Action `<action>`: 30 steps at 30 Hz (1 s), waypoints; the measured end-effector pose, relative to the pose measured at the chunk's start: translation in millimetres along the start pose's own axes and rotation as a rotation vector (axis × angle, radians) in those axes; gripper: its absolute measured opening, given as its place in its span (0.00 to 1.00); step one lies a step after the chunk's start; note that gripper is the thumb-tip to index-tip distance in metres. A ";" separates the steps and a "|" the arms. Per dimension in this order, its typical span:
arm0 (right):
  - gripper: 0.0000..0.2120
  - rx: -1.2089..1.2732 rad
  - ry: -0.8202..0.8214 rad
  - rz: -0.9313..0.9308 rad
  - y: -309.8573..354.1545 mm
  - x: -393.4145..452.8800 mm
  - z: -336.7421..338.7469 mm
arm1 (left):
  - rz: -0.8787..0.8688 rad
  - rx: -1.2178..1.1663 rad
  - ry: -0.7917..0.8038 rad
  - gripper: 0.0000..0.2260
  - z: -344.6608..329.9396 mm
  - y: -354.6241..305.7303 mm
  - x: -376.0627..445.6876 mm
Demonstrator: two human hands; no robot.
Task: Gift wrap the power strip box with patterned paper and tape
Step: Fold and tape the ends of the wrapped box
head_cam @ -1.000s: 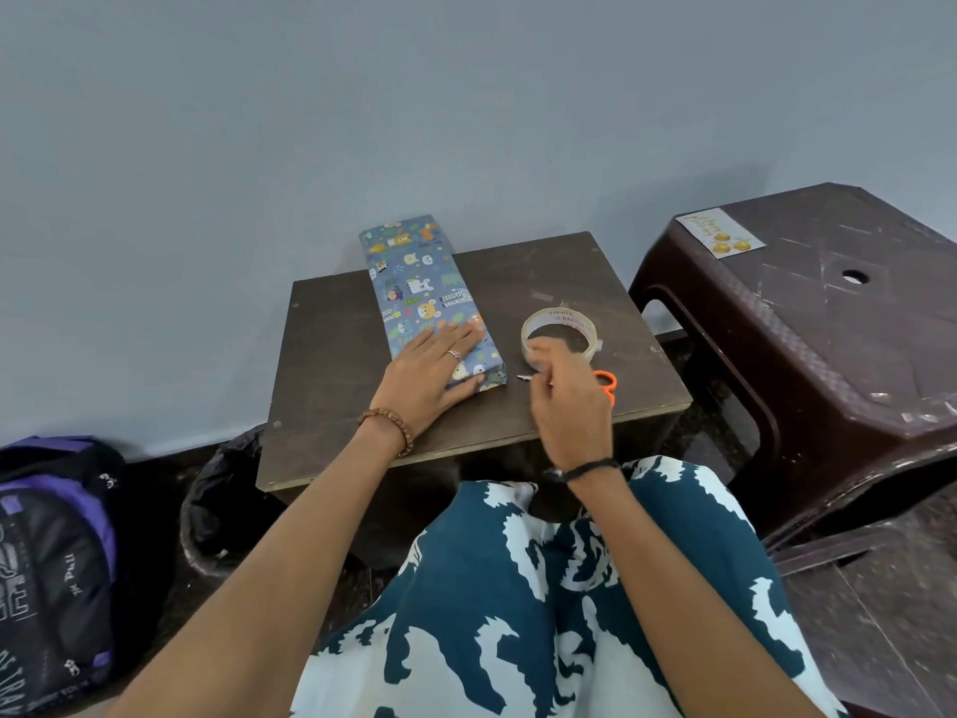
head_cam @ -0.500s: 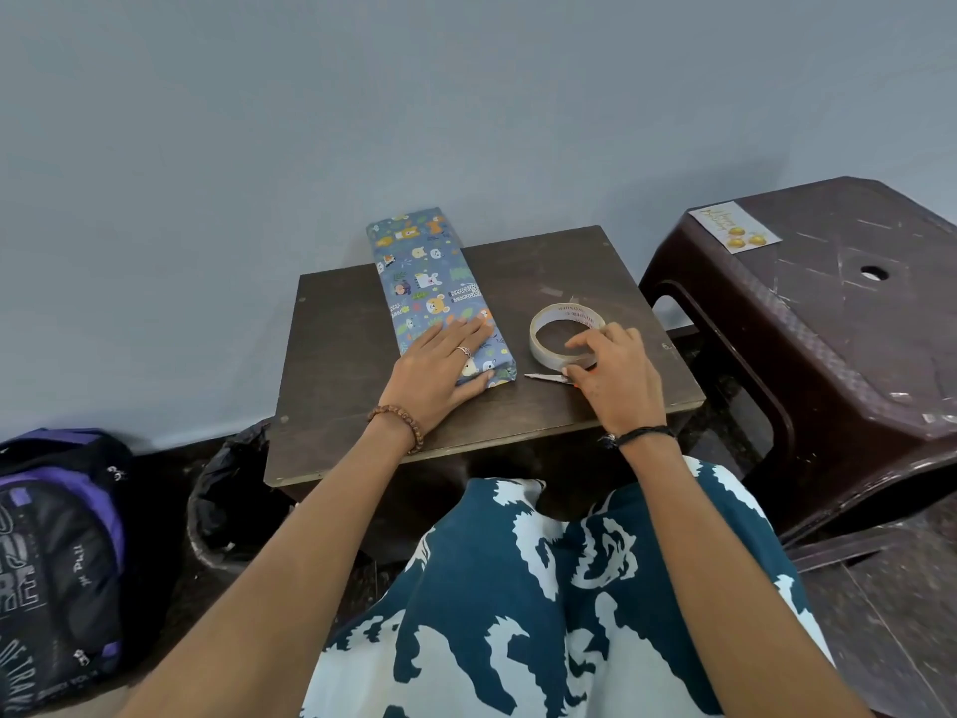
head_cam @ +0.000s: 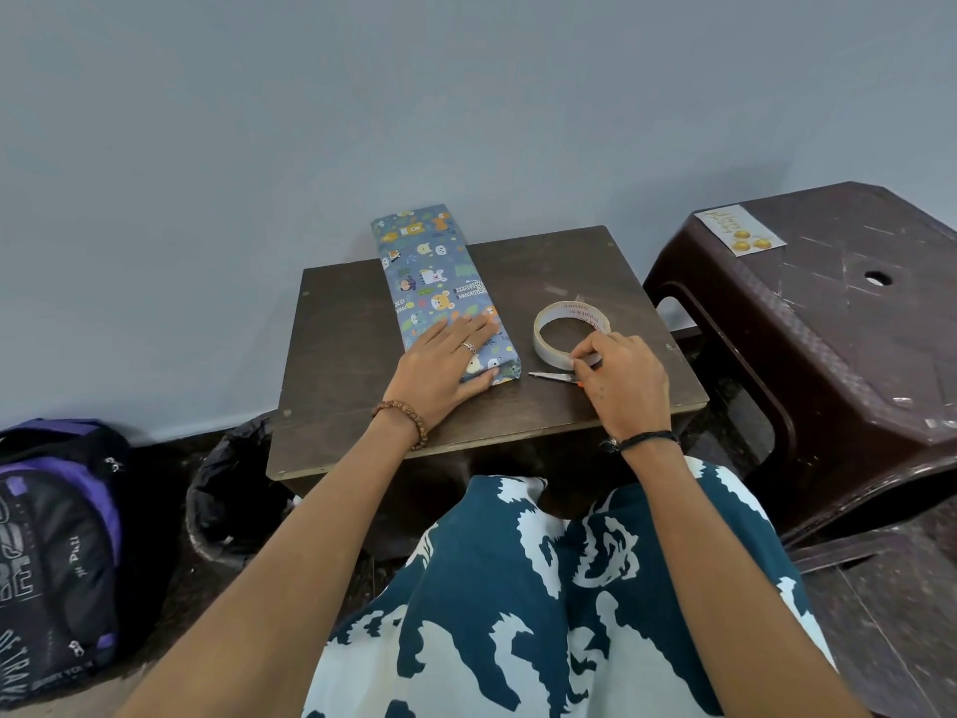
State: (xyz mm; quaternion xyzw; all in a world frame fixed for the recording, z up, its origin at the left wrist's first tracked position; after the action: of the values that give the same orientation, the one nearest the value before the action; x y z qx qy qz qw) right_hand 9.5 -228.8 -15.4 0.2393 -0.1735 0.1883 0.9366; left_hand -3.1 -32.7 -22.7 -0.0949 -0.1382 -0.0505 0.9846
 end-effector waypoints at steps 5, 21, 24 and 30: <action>0.02 -0.022 0.020 -0.007 2.5 -1.7 0.5 | 0.001 0.002 0.011 0.25 -0.1 -0.2 0.2; 0.06 -0.047 0.147 0.007 7.1 -2.4 -4.9 | -0.007 0.003 0.006 0.24 -0.7 -0.9 0.6; 0.04 -0.024 0.184 -0.007 5.1 -3.9 -8.4 | -0.013 0.002 -0.001 0.24 -0.5 -1.4 0.4; 0.05 0.086 0.072 -0.028 3.6 -6.7 -2.8 | -0.013 0.006 0.000 0.24 -1.6 -0.1 1.4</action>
State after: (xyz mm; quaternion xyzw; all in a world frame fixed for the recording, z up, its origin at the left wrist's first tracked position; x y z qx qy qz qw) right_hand 2.8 -226.2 -19.1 0.2749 -0.1279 0.1910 0.9336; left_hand -1.4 -33.3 -23.7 -0.0909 -0.1387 -0.0565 0.9845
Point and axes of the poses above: each hand's wrist, its own x-axis towards the middle knuckle, its own z-axis out of the back of the hand, y = z × x, the point moved 6 cm from there along x, towards the middle knuckle, and after that the axes turned 12 degrees about z, right-handed, at the moved point
